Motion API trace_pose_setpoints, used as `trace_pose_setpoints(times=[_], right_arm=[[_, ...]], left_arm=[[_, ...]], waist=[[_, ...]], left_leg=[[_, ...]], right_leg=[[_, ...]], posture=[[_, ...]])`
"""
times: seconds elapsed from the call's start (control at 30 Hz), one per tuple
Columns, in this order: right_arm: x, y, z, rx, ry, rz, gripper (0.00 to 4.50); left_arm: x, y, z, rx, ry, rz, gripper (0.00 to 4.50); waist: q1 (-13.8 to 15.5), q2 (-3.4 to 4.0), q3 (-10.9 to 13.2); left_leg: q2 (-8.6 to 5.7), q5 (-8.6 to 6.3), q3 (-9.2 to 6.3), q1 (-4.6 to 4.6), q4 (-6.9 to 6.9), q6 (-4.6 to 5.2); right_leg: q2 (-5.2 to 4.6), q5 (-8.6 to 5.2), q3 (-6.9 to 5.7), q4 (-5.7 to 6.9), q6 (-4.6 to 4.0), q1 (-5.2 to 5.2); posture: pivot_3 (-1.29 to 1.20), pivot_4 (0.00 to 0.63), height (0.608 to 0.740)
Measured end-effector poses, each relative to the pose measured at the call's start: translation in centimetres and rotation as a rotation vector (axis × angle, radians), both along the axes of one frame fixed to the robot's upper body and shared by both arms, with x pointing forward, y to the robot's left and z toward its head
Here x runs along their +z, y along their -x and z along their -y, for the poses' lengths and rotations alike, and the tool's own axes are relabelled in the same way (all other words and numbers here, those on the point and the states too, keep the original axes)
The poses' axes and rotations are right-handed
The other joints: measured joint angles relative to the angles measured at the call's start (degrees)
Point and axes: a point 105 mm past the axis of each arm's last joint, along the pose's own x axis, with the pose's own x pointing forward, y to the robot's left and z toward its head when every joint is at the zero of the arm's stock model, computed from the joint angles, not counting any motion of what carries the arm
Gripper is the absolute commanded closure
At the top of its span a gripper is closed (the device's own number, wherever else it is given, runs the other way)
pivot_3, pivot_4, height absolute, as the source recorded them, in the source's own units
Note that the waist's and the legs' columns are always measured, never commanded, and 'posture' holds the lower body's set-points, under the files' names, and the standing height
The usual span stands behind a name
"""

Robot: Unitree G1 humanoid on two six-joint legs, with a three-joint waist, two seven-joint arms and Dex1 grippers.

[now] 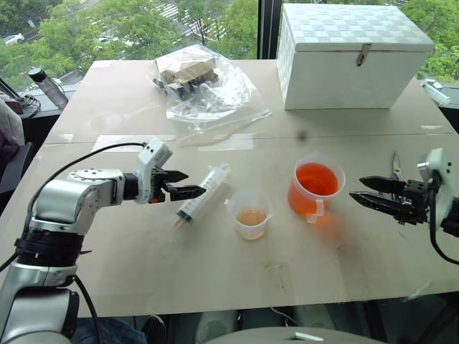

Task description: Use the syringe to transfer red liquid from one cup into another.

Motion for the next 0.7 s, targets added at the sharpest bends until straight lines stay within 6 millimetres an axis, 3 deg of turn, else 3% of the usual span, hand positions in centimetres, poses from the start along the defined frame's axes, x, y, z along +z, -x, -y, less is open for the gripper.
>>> trace_pose_setpoints(times=[0.07, 0.2, 0.27, 0.4, 0.6, 0.7], right_arm=[[0.3, 0.2, 0.9, -0.026, 0.007, 0.045, 1.65], [-1.3, 1.9, 2.9, -0.043, 0.107, 0.042, 0.04], [-2.6, 3.0, 3.0, -0.019, 0.126, 0.007, 0.04], [-4.5, 4.1, 2.5, 0.011, 0.161, 0.014, 0.04], [-7.6, 5.4, 2.2, 0.034, 0.140, -0.035, 0.04], [-8.7, 5.4, 3.1, -0.008, 0.108, 0.029, 0.04]], left_arm=[[1.2, -0.1, -0.2, 0.009, 0.023, 0.069, 0.03], [4.4, 1.9, 0.4, -0.036, 0.120, 0.218, 0.00], [4.5, 4.0, 0.6, -0.068, 0.147, 0.226, 0.00], [1.7, 7.9, 1.2, -0.120, 0.153, 0.154, 0.00], [-2.0, 13.3, 3.6, -0.196, 0.169, 0.071, 0.00], [-3.6, 15.4, 3.9, -0.201, 0.154, 0.056, 0.00]], waist=[[-0.1, -0.01, 0.0], [-0.1, 0.01, 0.0], [-0.5, 0.07, -0.1], [-1.0, 0.11, -0.1], [-0.4, 0.11, -0.2], [-0.1, 0.32, -0.3]], left_leg=[[0.00, 0.00, 0.00, 0.04, 0.00, 0.00], [0.02, 0.00, -0.02, 0.11, -0.02, -0.02], [0.02, 0.01, 0.00, 0.19, -0.05, -0.03], [0.03, -0.02, -0.03, 0.42, -0.05, 0.00], [0.03, -0.11, -0.06, 0.61, -0.10, 0.12], [0.03, -0.16, -0.02, 1.28, -0.54, 0.18]], right_leg=[[0.00, 0.00, 0.01, 0.02, 0.00, 0.03], [0.00, 0.00, 0.00, 0.04, -0.01, 0.06], [-0.01, 0.00, 0.07, 0.03, -0.01, 0.11], [-0.07, -0.01, 0.02, 0.02, -0.04, 0.32], [-0.16, -0.03, -0.01, -0.11, -0.08, 0.54], [-0.17, -0.13, 0.01, -0.56, -0.30, 1.25]], posture=[[0.00, 0.150, 0.740], [0.00, 0.150, 0.740], [0.00, 0.150, 0.740], [0.00, 0.150, 0.740], [0.00, 0.150, 0.740], [0.00, 0.150, 0.740]])
